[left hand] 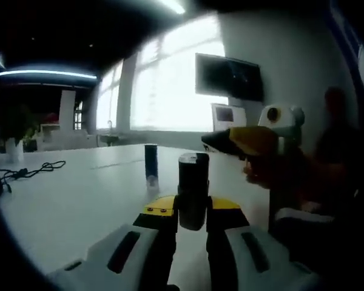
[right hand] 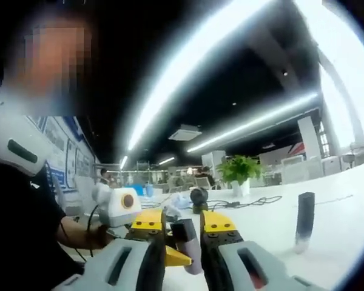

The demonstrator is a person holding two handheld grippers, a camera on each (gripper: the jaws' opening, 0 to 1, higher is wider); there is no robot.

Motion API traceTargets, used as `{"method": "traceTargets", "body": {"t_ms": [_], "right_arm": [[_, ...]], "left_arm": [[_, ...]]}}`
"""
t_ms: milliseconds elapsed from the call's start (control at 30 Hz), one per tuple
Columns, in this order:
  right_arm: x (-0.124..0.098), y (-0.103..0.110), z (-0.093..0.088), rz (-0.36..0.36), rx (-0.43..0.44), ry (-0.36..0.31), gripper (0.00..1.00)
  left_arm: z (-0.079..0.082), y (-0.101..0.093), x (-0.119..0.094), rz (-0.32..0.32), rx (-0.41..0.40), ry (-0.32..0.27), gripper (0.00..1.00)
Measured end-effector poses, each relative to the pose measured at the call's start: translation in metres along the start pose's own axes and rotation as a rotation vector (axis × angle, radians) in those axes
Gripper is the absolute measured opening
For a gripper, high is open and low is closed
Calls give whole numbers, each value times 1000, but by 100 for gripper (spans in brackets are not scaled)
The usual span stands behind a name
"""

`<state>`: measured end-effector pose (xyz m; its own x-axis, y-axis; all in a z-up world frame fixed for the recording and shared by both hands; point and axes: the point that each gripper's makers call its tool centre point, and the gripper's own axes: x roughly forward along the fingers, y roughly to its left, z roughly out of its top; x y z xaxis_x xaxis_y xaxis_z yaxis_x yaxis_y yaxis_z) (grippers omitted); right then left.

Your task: Pick up cosmetic bottle twist off cap place on table pick up cap screw tight cap place on table

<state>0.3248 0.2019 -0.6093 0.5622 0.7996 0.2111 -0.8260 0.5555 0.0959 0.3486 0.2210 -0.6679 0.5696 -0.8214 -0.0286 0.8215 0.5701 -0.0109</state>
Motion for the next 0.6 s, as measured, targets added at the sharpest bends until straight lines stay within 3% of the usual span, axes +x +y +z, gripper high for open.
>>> {"method": "traceTargets", "body": {"t_ms": [267,600], "right_arm": [[-2,-17,-1,-81,-25,-1,12],[-4,-26,-7,-103,-16,5,13]], "left_arm": [[-7,15,0,47,-34,-8,8],[-7,31,3,87,-55,-12,8]]}}
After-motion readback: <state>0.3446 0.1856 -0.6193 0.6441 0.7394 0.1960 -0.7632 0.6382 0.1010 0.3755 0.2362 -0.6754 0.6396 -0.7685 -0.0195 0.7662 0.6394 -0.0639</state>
